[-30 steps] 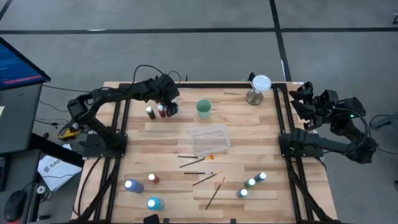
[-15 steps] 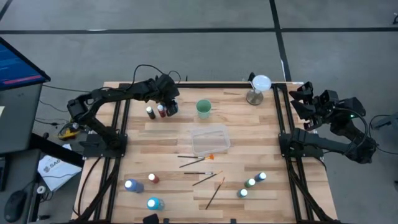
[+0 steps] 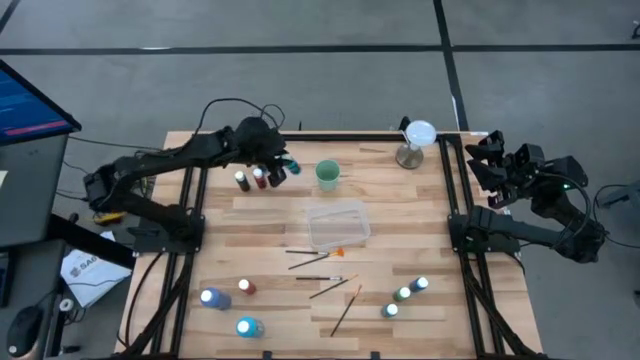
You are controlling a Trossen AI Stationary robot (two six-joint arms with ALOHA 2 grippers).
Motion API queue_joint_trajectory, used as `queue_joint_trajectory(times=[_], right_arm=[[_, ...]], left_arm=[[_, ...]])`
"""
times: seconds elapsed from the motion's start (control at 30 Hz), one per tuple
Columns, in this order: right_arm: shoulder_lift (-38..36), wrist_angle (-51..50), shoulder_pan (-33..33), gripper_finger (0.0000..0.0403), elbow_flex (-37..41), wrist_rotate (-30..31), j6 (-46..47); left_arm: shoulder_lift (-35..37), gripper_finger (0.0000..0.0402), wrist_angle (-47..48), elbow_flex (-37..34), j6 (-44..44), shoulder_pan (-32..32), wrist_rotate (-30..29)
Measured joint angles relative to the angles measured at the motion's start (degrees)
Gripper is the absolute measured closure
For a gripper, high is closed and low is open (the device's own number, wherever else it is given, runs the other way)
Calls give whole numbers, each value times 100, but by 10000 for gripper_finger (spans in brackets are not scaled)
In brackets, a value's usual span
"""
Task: Pick & Place Paint Supplies
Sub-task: Put the small light blue paint bottle into the transparent bin
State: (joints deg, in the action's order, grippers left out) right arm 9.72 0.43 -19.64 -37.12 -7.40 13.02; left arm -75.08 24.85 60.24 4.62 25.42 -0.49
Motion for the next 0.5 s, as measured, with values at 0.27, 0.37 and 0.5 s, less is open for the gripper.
queue_joint_trajectory(times=[0.27,0.37,0.5], right_arm=[[0,0,-2,230,0,0,6],[0,2,-2,230,0,0,8],[1,0,0,230,0,-1,11]], left_arm=[[-121,291,-58,966,-363,-1374,-612],[-499,291,7,1385,-359,-1656,-666],[-1131,291,13,1848,-346,-1794,-674]])
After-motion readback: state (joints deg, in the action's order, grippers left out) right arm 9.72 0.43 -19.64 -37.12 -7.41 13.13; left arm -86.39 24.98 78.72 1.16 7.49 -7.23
